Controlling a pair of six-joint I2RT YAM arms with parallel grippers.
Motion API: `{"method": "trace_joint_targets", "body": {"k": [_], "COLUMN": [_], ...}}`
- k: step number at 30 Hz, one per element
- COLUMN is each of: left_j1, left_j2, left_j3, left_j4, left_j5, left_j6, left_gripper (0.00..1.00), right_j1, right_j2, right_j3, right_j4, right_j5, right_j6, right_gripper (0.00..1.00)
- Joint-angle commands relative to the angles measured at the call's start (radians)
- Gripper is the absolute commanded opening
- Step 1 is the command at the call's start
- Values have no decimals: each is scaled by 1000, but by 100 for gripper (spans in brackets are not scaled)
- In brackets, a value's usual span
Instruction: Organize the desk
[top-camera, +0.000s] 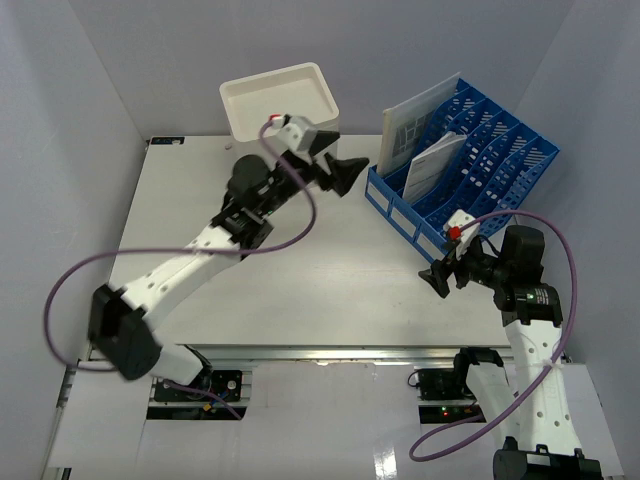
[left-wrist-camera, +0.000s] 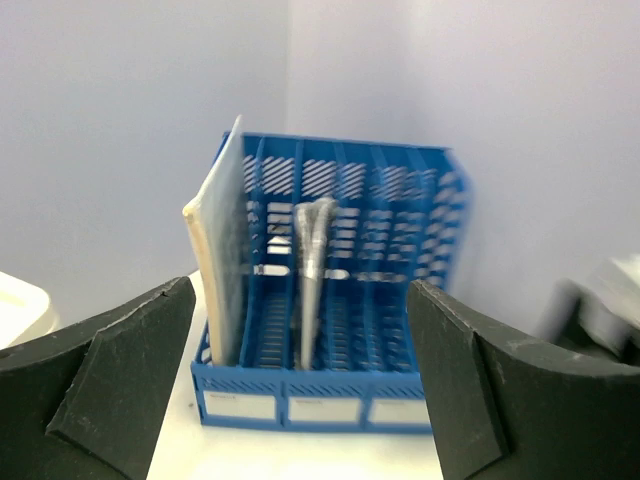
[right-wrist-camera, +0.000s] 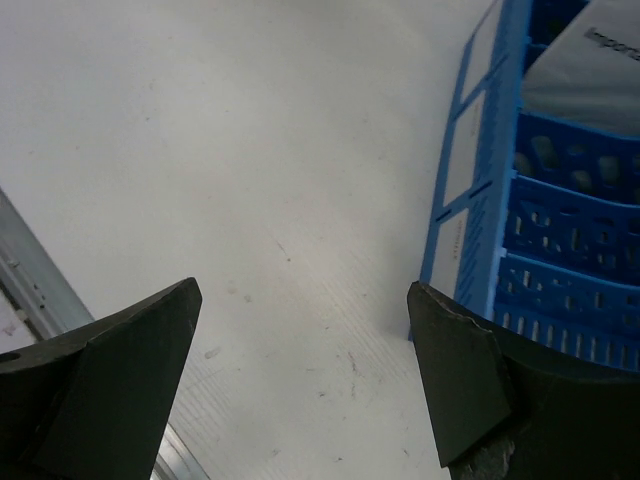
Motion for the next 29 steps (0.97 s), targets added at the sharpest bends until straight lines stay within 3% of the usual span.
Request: {"method": "trace_joint_targets", "body": {"k": [1, 8, 14, 29], "left_j1": [3, 6, 6, 6], "left_j2": [-352, -847, -1047, -1001], "left_j3": [-343, -498, -535, -627], "left_j4": [-345, -739, -876, -869], "left_j5": [-25, -90, -104, -63], "left_j6": [-21, -128, -211, -311], "left_gripper": [98, 98, 98, 98], "right_j1": [-9, -9, -7, -9], "right_j2": [7, -62, -201, -292], "right_j3": [65, 14, -63, -126], "right_j4": [68, 169, 207, 172], "right_j5": [146, 333, 489, 539], "right_j6": [177, 365, 412, 398], "right_gripper": [90, 90, 90, 90]}}
